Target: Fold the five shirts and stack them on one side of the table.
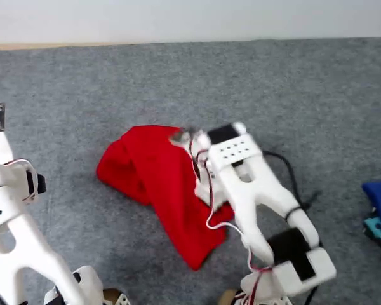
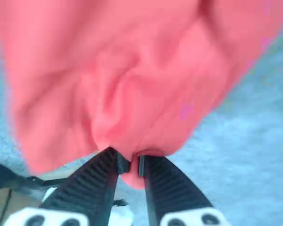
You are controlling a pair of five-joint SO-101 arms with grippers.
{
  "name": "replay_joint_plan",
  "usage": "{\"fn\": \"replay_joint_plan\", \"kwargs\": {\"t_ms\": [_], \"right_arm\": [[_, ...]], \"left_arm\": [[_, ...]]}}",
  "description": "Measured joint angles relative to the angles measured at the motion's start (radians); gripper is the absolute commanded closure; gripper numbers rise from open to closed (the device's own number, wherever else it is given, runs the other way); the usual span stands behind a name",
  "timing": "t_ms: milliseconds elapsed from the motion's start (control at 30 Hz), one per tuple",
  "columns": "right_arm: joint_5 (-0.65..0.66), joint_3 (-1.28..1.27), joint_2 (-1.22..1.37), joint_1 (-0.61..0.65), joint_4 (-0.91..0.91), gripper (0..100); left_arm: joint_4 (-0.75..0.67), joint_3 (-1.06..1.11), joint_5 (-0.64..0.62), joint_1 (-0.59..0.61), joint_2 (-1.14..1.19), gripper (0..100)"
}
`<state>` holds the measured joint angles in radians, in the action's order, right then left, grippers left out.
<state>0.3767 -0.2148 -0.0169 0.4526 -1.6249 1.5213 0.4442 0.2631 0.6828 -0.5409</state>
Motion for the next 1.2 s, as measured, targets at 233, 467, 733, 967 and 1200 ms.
{"fn": "replay_joint_plan", "kwargs": {"t_ms": [233, 467, 733, 967, 1200], "right_arm": [[0.193, 0.393, -0.141, -0.043, -0.126, 98.8], [0.396, 0.664, -0.245, -0.084, -0.126, 98.9], [0.597, 0.937, -0.351, -0.087, -0.127, 98.9], [0.778, 0.999, -0.493, 0.015, -0.129, 98.9], [0.875, 0.997, -0.578, 0.015, -0.130, 98.8]], "left_arm": [[-0.006, 0.000, 0.000, 0.000, 0.000, 81], [-0.006, 0.000, 0.000, 0.000, 0.000, 81], [0.054, 0.000, 0.000, -0.031, 0.000, 81], [0.137, 0.000, -0.003, -0.161, -0.041, 81], [0.072, -0.035, -0.152, -0.348, -0.140, 81]]}}
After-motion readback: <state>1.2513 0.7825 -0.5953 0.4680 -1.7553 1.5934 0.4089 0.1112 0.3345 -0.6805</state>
